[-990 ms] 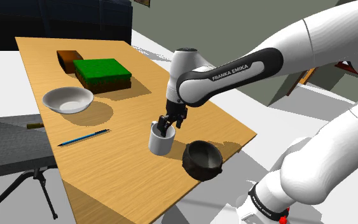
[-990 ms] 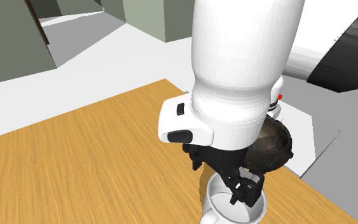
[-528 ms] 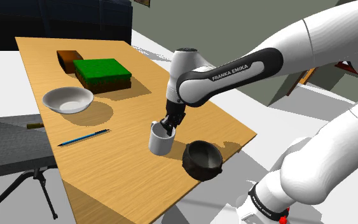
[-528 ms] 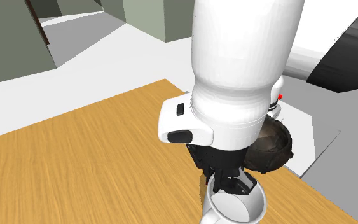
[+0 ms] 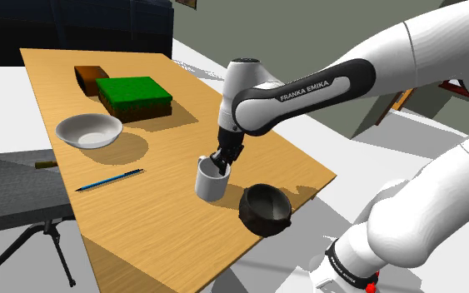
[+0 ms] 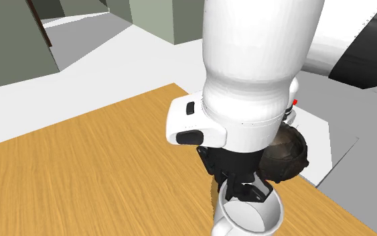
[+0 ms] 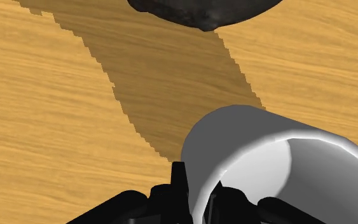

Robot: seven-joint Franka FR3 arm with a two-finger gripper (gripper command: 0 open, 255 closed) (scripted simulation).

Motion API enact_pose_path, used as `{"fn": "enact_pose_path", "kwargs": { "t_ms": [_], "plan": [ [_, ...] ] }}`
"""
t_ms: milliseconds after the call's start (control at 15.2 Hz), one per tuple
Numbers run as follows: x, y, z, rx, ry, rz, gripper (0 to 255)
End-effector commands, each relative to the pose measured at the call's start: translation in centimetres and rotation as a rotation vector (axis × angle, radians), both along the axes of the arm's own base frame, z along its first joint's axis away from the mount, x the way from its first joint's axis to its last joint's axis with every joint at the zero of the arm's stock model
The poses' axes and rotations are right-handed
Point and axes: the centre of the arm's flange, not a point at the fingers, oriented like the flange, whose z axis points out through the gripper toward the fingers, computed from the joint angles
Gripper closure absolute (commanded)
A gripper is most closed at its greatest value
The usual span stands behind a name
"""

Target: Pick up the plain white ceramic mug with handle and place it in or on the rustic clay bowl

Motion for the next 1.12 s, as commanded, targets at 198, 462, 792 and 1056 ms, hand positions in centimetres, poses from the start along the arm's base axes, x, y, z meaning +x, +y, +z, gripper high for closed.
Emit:
{"fn": "enact_pose_path", "kwargs": {
  "t_ms": [198,462,792,1056],
  "plan": [
    [0.0,-0.1,2.6,0.000,0.000,0.000,255],
    [0.0,-0.1,4.7,0.000,0.000,0.000,255],
    [0.0,-0.1,7.3,0.000,0.000,0.000,255],
    [0.0,-0.1,9.5,0.000,0.000,0.000,255]
  ]
}}
